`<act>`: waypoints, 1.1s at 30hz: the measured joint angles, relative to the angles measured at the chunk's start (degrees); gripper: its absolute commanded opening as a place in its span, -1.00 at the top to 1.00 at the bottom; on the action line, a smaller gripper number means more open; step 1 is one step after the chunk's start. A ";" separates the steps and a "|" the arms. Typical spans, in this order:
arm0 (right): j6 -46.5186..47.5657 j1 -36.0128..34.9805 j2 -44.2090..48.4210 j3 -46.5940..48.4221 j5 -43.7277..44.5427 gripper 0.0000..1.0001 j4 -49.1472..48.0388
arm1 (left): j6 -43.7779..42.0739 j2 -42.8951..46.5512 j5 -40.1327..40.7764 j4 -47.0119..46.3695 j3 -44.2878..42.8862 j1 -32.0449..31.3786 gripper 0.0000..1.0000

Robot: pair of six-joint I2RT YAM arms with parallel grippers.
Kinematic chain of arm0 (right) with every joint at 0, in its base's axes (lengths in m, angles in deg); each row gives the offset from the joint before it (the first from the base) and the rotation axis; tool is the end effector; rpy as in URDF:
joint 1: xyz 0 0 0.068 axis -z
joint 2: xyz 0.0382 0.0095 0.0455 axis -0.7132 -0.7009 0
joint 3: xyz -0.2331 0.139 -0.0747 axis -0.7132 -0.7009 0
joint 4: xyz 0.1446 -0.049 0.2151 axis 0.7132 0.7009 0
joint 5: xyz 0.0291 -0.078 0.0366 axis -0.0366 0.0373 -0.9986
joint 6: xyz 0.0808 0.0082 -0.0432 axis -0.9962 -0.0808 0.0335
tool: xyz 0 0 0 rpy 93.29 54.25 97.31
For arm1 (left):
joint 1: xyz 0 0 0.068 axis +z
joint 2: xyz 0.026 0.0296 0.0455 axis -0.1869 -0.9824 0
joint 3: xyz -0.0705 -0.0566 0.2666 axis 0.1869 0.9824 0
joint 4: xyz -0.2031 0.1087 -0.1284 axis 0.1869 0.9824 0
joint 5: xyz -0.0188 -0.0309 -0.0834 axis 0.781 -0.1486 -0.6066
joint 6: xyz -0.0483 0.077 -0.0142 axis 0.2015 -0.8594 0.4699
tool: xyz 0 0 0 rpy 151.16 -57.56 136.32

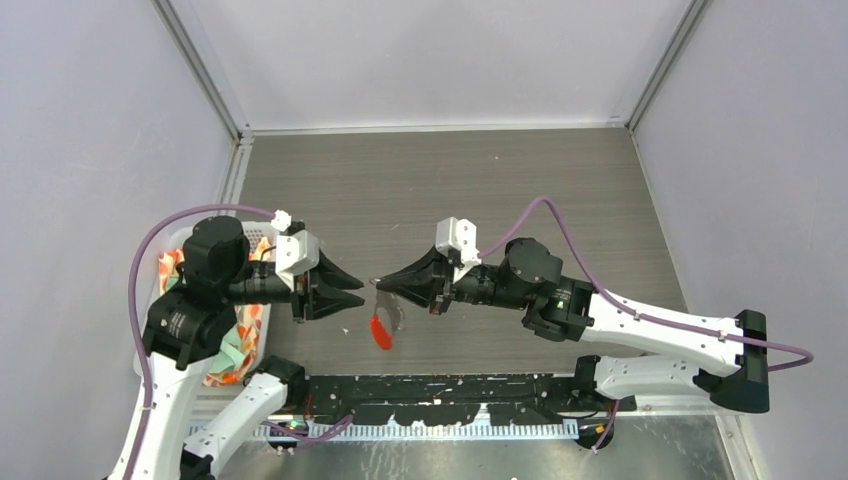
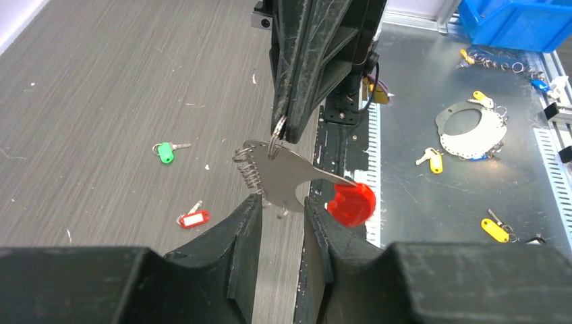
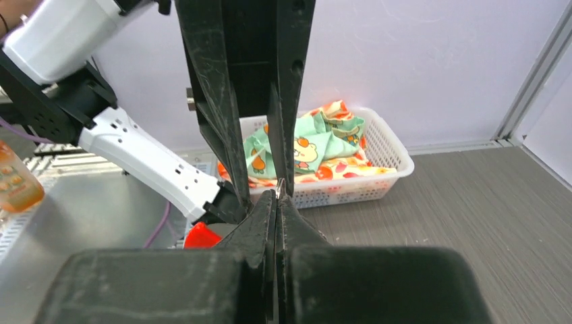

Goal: Put the keys on the keyring

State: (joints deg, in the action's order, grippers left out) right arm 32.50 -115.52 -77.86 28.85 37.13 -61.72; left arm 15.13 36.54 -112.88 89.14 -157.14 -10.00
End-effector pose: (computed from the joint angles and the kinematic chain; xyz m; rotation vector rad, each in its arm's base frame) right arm 0.0837 0.2843 0.4188 -1.0170 1.1204 1.1704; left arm 0.0728 -0.1033 0.4243 1.1808 1.4985 -1.0765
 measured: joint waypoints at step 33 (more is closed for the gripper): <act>-7.08 1.84 -2.64 -1.27 -5.97 0.99 -8.37 | 10.49 1.84 -5.16 -12.85 4.15 0.00 0.89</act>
State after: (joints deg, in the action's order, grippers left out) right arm 25.42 -113.68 -80.51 27.59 31.16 -70.09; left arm 25.62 38.38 -118.03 76.29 -152.99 -10.00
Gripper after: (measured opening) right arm 0.022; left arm 0.050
